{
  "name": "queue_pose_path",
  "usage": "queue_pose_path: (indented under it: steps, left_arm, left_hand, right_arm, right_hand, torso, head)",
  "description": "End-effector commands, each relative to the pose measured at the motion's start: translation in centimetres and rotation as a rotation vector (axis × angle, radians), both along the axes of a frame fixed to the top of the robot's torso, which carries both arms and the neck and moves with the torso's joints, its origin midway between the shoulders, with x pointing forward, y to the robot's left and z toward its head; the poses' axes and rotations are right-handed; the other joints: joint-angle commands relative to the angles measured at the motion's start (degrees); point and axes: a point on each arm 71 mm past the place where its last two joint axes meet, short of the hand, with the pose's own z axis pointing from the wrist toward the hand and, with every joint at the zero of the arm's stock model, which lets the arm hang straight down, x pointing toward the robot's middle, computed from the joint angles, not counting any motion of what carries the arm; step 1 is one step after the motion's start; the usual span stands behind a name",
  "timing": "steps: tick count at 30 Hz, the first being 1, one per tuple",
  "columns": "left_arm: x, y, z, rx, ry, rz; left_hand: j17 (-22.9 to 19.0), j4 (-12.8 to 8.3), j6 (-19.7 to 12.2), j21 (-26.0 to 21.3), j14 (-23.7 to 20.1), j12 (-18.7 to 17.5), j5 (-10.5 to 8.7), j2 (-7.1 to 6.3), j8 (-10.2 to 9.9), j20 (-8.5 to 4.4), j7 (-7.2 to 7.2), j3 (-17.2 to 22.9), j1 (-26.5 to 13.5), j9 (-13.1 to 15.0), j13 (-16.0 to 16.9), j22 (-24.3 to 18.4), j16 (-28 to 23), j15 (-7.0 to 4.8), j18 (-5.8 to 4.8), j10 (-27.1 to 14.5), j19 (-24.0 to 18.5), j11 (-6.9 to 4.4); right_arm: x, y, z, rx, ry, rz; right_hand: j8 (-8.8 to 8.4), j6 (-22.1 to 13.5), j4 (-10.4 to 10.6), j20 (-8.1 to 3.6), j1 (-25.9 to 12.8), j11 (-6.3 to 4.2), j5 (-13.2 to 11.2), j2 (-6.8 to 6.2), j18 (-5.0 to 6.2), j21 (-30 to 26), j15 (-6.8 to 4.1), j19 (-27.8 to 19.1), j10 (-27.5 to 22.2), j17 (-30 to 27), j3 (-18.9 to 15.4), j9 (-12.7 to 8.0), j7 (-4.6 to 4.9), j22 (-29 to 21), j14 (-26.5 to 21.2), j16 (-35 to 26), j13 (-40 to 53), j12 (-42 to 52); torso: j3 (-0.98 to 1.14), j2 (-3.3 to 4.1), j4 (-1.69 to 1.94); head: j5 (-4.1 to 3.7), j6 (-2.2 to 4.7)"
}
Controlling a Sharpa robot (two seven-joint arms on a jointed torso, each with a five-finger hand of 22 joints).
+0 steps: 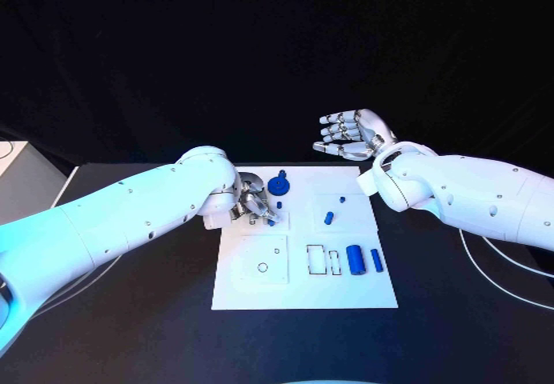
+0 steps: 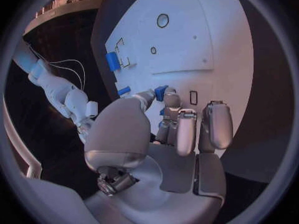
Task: Assemble the parts on the task board
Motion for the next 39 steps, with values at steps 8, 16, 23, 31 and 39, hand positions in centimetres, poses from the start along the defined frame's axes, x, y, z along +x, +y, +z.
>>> queue_pose_path:
  steps: [8, 16, 23, 31, 39]
  left_arm:
    - [-0.1, -0.1, -0.1, -0.04, 0.043, 0.007]
    - [-0.2, -0.1, -0.2, -0.071, 0.075, 0.018]
    - [0.0, 0.3, -0.1, -0.133, 0.077, 0.073]
    - [0.4, 1.4, 0.2, -0.203, 0.065, 0.153]
    - [0.4, 2.1, 0.3, -0.176, 0.025, 0.153]
  left_hand:
    - [9.8, -1.4, -0.6, -0.4, 4.0, -0.8, 0.11, -2.02, 0.0, -0.21, -0.05, 11.4, 0.5, 2.0, -0.4, -0.1, -0.4, -0.58, -0.27, -0.4, -0.5, -0.18]
    - [10.0, -9.1, -1.1, -0.4, 4.1, -1.3, 1.88, -3.81, 0.8, -0.22, 0.09, 24.5, -2.9, 5.0, -0.8, 0.0, -0.5, -0.56, -0.25, -0.4, -0.6, -0.25]
    - [10.3, -15.8, -1.4, -0.1, 4.2, -1.3, 11.91, -2.68, 2.3, -0.31, 0.42, 29.0, -4.4, 7.9, -0.7, 0.5, -0.4, -0.53, -0.3, -0.1, -0.4, -0.17]
    - [11.2, -18.3, 0.0, 0.3, 4.7, -0.3, 17.49, -3.11, 3.0, -0.56, 0.01, 30.9, -6.4, 9.5, 0.4, 0.8, 0.1, -0.86, -0.29, 1.3, -0.4, -0.5]
    - [13.3, -19.4, 1.7, 0.7, 5.5, 2.1, 21.86, -3.95, 3.7, -0.99, -0.82, 30.4, -8.2, 10.6, 3.4, 1.7, 1.1, -1.52, -0.46, 4.6, 0.2, -1.26]
  right_arm:
    - [0.0, 0.1, -0.1, -0.004, 0.015, 0.014]
    - [0.0, 0.1, -0.2, -0.005, 0.017, 0.018]
    - [-0.1, 0.1, -0.3, -0.005, 0.016, 0.02]
    - [-0.1, -0.1, -0.3, -0.005, 0.015, 0.017]
    - [-0.2, -0.2, -0.3, -0.005, 0.016, 0.016]
  right_hand:
    - [0.27, 0.4, -0.1, -0.02, -0.1, 0.22, 0.5, 0.9, -1.13, -0.4, -0.05, -1.8, 0.6, -0.2, 0.3, 0.0, 5.47, -0.4, -0.3, -0.1, 0.1, -0.1]
    - [0.26, 0.5, -0.1, -0.01, -0.1, 0.27, 0.9, 0.96, -1.29, -0.6, 0.06, -3.2, 0.7, -0.4, 0.6, -0.1, 5.5, -0.8, -0.5, -0.2, 0.0, -0.2]
    - [0.27, 0.7, -0.1, -0.01, -0.1, 0.27, 1.2, 0.99, -1.34, -0.6, 0.09, -3.8, 0.8, -0.5, 0.7, -0.2, 5.5, -0.9, -0.6, -0.2, 0.0, -0.2]
    - [0.26, 0.7, -0.1, 0.01, -0.3, 0.3, 1.6, 0.97, -1.42, -0.6, 0.18, -4.5, 0.8, -0.6, 0.8, -0.2, 5.51, -1.1, -0.9, -0.3, 0.0, -0.2]
    - [0.25, 0.7, -0.1, 0.01, -0.3, 0.31, 1.7, 0.98, -1.44, -0.6, 0.2, -4.7, 0.8, -0.7, 0.9, -0.2, 5.51, -1.2, -1.0, -0.3, 0.0, -0.2]
  torso:
    - [-0.05, -0.01, -0.01]
    - [-0.04, -0.02, -0.02]
    - [-0.05, -0.02, -0.02]
    - [-0.01, -0.04, 0.05]
    - [-0.04, 0.02, 0.04]
  head:
    - [0.08, 0.1]
    - [0.12, 0.11]
    - [0.04, -0.01]
    - [-0.02, -0.08]
    - [-0.04, -0.22]
